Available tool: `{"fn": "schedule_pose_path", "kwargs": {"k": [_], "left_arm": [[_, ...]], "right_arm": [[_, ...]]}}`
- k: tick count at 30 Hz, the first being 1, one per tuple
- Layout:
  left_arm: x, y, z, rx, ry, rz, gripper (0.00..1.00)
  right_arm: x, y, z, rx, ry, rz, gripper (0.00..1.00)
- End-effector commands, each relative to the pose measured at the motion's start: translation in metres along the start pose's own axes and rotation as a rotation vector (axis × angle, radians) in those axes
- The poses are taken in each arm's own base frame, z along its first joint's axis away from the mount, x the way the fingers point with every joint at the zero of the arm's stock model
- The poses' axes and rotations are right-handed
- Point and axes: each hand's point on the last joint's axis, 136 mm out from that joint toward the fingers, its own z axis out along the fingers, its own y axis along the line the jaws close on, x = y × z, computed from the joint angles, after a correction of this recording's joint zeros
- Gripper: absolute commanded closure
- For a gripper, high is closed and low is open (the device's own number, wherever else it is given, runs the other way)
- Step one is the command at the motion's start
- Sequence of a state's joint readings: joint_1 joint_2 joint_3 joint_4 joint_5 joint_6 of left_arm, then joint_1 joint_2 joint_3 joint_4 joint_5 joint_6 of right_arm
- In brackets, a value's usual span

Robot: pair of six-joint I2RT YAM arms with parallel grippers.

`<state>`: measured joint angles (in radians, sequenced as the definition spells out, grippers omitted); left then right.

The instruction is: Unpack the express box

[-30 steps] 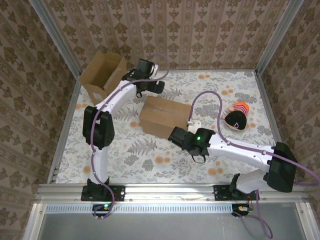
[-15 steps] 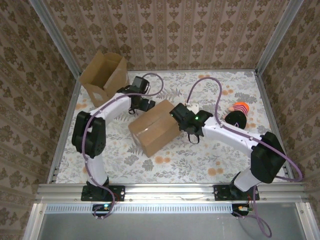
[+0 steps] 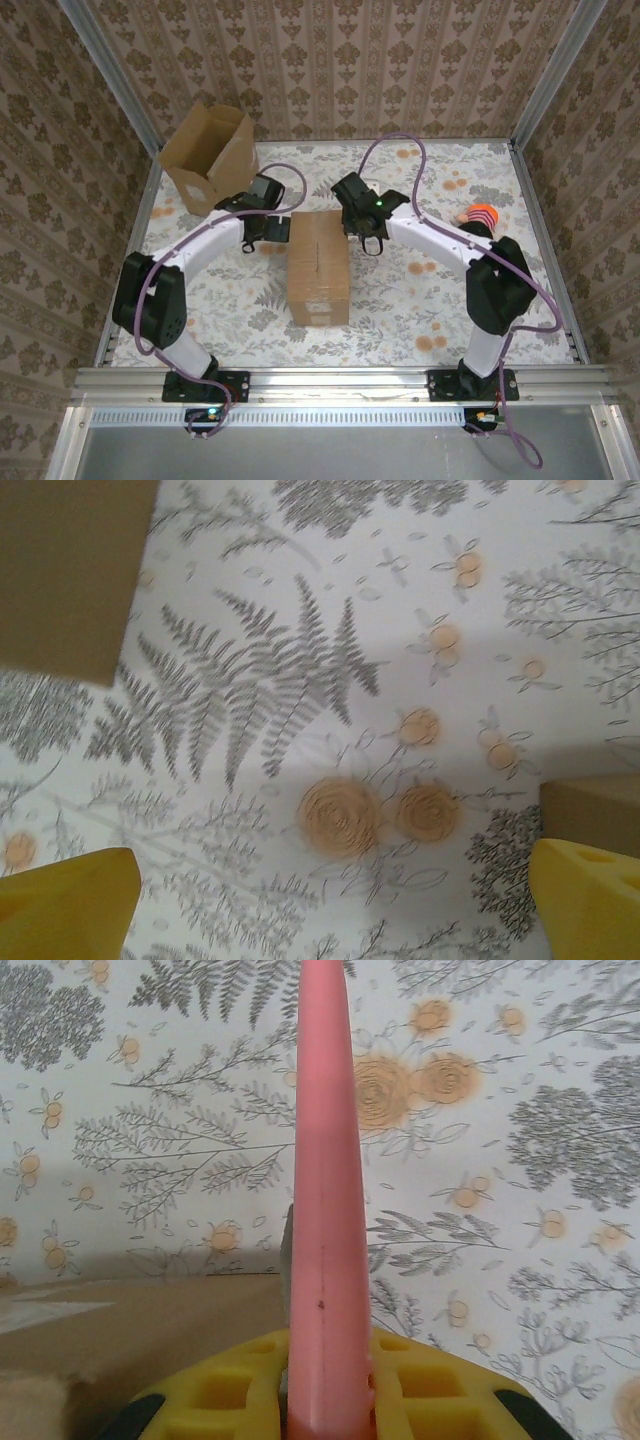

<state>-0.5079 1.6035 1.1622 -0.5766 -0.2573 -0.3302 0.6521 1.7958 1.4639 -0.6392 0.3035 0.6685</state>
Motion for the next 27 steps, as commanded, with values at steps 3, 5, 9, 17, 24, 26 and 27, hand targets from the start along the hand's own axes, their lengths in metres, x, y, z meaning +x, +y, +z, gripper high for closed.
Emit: {"fn": "schedule_pose_path", "kwargs": {"k": [3,5,9,17,24,26,27], "left_arm": [[0.039,-0.023,-0.020,0.089,0.087,-0.065,0.00],[0.045,-0.022,-0.026,0.095,0.095,-0.095,0.00],[0.055,-0.025,-0.037,0.141,0.096,-0.150,0.00],[0.055,-0.016,-0.066,0.178,0.034,-0.194,0.00],[0.056,-0.019,-0.086,0.257,0.023,-0.175,0.00],[0.060,-0.021,-0.091,0.275,0.041,-0.161,0.00],[0.063,-0.021,-0.093,0.280,0.053,-0.150,0.00]], "right_arm": [[-0.013,0.085,0.002,-0.304,0.015,-0.042,1.00],[-0.016,0.094,0.003,-0.330,0.018,-0.062,1.00],[-0.025,0.104,0.007,-0.337,0.014,-0.090,1.00],[-0.058,0.054,-0.004,-0.182,-0.071,-0.067,1.00],[-0.063,-0.028,-0.062,-0.004,-0.175,-0.054,1.00],[-0.051,-0.048,-0.076,0.030,-0.178,-0.058,1.00],[-0.042,-0.057,-0.083,0.040,-0.174,-0.059,1.00]]}}
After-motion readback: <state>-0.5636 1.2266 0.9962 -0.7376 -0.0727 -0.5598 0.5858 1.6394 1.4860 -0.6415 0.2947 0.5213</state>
